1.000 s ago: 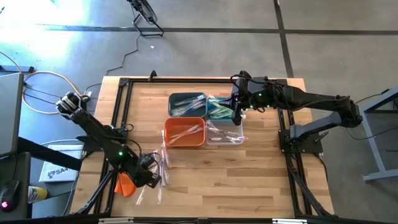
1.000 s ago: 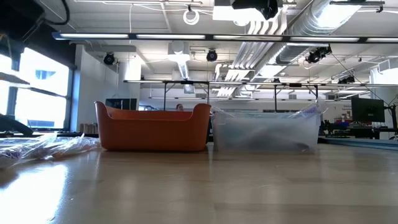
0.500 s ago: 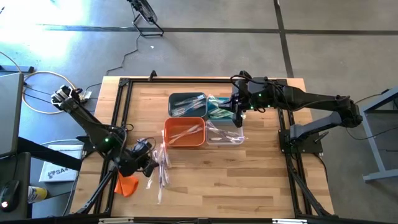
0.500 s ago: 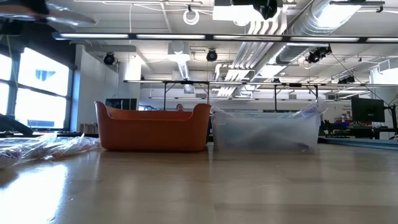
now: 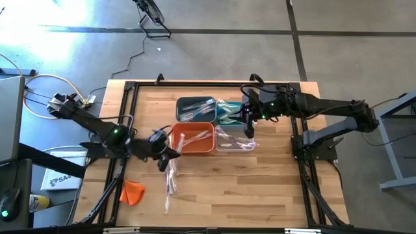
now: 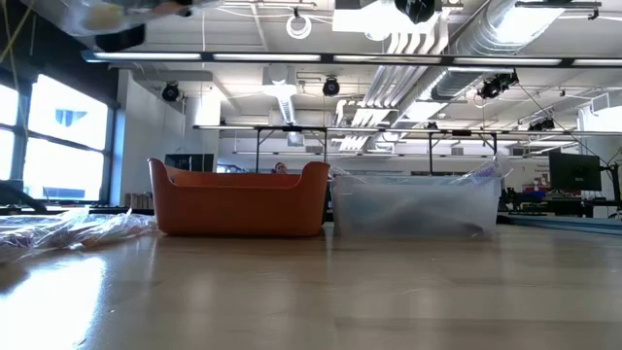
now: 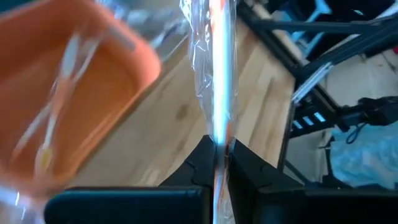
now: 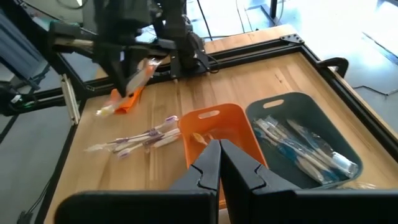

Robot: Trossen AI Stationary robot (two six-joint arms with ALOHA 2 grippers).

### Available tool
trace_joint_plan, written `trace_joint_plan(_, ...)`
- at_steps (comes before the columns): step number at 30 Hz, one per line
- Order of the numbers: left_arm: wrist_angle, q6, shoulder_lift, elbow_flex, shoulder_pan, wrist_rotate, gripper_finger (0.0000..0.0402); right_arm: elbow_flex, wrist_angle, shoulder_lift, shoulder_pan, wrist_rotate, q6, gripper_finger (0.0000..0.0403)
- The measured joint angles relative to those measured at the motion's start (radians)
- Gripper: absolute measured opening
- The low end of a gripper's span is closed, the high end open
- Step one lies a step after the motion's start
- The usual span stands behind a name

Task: Pick & Place Toothbrushes
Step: Put the orange toothbrush into the orange bin

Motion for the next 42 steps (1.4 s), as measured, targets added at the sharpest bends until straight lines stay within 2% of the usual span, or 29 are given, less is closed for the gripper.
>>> trace_joint_plan(5, 0.096, 0.189, 0.0, 0.0, 0.145, 0.116, 0.0014, 0.0, 0.0, 0.0, 0.033, 0.0, 0.012, 0.0002)
trace_joint_plan(10, 0.114, 0.274, 0.003, 0.0, 0.276, 0.22, 0.0014, 0.0, 0.0, 0.0, 0.07, 0.0, 0.026, 0.0003)
trace_joint_plan(16, 0.116, 0.38, 0.014, 0.001, 0.39, 0.241, 0.0014, 0.0, -0.004, 0.0, 0.125, 0.006, 0.027, 0.0003)
trace_joint_plan(18, 0.111, 0.424, 0.023, 0.001, 0.413, 0.241, 0.0014, 0.0, -0.006, 0.0, 0.145, 0.042, 0.027, 0.0003)
trace_joint_plan(24, 0.109, 0.53, 0.093, 0.0, 0.456, 0.242, 0.0014, 0.0, -0.016, 0.0, 0.19, 0.124, 0.026, 0.0003)
trace_joint_plan(36, 0.109, 0.696, 0.28, 0.0, 0.46, 0.214, 0.0014, 0.0, -0.07, 0.0, 0.203, 0.14, 0.075, 0.0003)
trace_joint_plan(42, 0.107, 0.718, 0.339, 0.0, 0.46, 0.209, 0.0014, 0.0, -0.083, 0.0, 0.203, 0.176, 0.078, 0.0002)
